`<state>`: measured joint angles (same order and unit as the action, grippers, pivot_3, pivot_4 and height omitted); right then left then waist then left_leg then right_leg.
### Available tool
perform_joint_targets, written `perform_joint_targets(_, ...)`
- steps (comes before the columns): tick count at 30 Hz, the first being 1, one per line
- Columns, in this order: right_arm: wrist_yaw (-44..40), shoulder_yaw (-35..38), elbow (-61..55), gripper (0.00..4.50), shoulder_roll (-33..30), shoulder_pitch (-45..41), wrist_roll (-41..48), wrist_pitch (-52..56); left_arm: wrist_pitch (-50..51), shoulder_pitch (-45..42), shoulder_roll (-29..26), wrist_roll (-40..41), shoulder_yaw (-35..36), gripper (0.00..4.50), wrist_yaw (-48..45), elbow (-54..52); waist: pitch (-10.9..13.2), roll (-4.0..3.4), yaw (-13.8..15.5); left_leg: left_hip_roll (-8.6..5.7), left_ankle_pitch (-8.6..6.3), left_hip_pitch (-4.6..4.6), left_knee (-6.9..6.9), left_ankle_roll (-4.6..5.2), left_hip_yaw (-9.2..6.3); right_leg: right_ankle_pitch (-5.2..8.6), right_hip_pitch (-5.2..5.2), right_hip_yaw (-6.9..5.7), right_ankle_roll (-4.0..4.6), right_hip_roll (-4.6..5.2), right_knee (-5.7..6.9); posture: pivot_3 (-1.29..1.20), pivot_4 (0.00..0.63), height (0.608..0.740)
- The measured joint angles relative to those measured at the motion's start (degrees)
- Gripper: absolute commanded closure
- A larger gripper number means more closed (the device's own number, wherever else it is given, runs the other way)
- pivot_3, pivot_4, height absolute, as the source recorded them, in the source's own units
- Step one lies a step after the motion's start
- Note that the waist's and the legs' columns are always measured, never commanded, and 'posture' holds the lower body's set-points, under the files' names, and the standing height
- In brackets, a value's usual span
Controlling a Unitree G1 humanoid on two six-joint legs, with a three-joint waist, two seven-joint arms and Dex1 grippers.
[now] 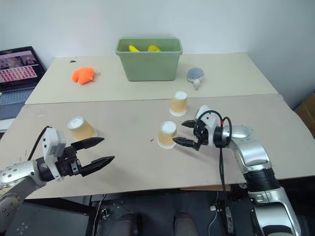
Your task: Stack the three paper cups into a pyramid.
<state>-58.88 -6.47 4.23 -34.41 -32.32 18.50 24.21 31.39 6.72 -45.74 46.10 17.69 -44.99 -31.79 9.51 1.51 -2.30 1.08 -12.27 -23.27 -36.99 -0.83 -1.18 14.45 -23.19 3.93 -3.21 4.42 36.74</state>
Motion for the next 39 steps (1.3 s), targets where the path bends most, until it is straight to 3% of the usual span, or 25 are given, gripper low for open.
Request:
perform_joint_targets(19,-0.7,-2.0,5.5,0.0,4.9,-4.9,-2.6,-0.6,-0.2,0.4,0.5,-3.3,0.0,0.07,-0.3,-0.1,0.0,0.0,-0.1,-0.01,0.0,0.0,0.0,0.0,-0.02,0.0,0.0,-0.01,0.0,0.01,0.02,0.0,0.15,0.732)
perform_joint_targets(26,-1.1,-2.0,6.4,1.92,5.3,-5.3,-2.6,-0.6,-0.2,0.4,0.5,-3.6,0.0,0.0,-0.4,-0.1,0.0,0.0,-0.1,-0.01,0.0,0.0,0.0,0.0,-0.02,0.0,0.0,-0.01,0.0,0.01,0.02,0.0,0.15,0.732)
perform_joint_targets(33,-2.2,-2.7,6.6,1.99,6.9,-9.7,-2.7,-0.6,-0.2,0.5,0.5,-4.0,0.0,0.0,-0.7,-0.1,0.0,-0.01,-0.4,0.01,0.0,0.02,0.0,0.0,-0.02,-0.01,-0.03,0.0,0.01,0.0,0.07,0.0,0.15,0.732)
perform_joint_targets(39,-2.8,-6.6,12.8,1.99,15.1,-21.6,-5.0,-2.8,-0.2,0.5,0.6,-4.5,-0.2,0.0,-0.8,0.0,0.0,-0.02,-1.0,0.03,0.0,0.04,0.02,0.0,-0.05,-0.01,-0.05,-0.02,0.02,-0.03,0.12,0.0,0.15,0.732)
